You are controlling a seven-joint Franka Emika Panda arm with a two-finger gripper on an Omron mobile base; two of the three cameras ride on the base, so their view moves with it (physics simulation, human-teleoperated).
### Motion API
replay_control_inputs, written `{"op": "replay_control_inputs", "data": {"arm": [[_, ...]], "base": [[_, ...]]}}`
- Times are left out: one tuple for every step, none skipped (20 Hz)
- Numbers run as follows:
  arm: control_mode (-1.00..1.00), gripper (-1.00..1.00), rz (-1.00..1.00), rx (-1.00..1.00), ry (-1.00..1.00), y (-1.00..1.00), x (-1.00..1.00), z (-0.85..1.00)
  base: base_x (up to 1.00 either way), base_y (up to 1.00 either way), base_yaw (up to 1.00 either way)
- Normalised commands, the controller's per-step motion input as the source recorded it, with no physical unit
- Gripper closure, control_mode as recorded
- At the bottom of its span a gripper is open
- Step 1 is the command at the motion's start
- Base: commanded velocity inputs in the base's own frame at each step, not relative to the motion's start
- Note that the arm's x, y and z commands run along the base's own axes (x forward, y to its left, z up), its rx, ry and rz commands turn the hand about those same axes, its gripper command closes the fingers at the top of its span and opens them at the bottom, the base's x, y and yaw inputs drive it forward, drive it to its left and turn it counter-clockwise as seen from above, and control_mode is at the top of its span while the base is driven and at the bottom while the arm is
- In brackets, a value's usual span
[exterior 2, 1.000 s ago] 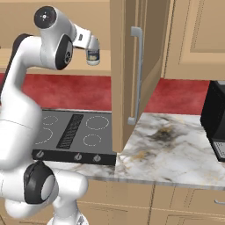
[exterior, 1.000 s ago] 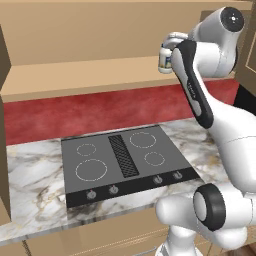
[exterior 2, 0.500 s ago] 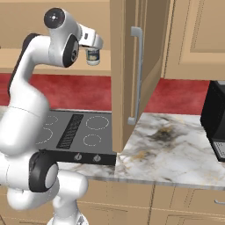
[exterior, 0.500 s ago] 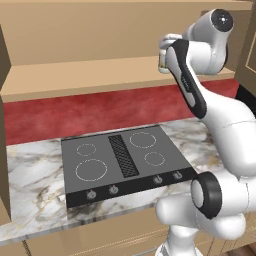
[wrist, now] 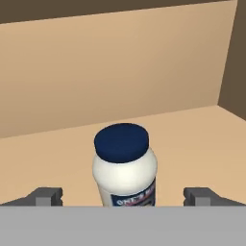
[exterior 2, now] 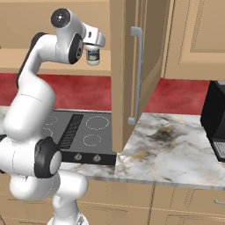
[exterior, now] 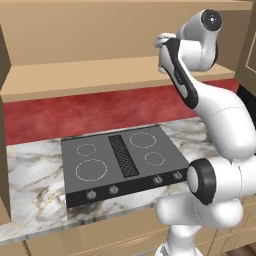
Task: Move the ketchup and mayonnaise from the cabinet to the dining counter.
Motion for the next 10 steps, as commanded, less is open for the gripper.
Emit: {"op": "replay_control_inputs", "data": {"arm": [[-1.0, -1.0, 0.0, 0.0, 0.0, 0.03, 0.35, -0.03], [-1.0, -1.0, 0.0, 0.0, 0.0, 0.02, 0.35, -0.01], [-1.0, -1.0, 0.0, 0.0, 0.0, 0.0, 0.36, -0.01], [-1.0, -1.0, 0.0, 0.0, 0.0, 0.0, 0.36, 0.0], [-1.0, -1.0, 0.0, 0.0, 0.0, 0.0, 0.36, 0.0], [-1.0, -1.0, 0.0, 0.0, 0.0, 0.01, 0.33, 0.0], [-1.0, -1.0, 0.0, 0.0, 0.0, 0.03, 0.28, 0.0], [-1.0, -1.0, 0.0, -0.01, 0.0, 0.06, 0.26, -0.03], [-1.0, -1.0, 0.0, 0.0, 0.0, 0.01, 0.29, -0.01], [-1.0, -1.0, 0.0, 0.0, 0.0, 0.03, 0.3, -0.01]], "base": [[0.0, 0.0, 0.0], [0.0, 0.0, 0.0], [0.0, 0.0, 0.0], [0.0, 0.0, 0.0], [0.0, 0.0, 0.0], [0.0, 0.0, 0.0], [0.0, 0.0, 0.0], [0.0, 0.0, 0.0], [0.0, 0.0, 0.0], [0.0, 0.0, 0.0]]}}
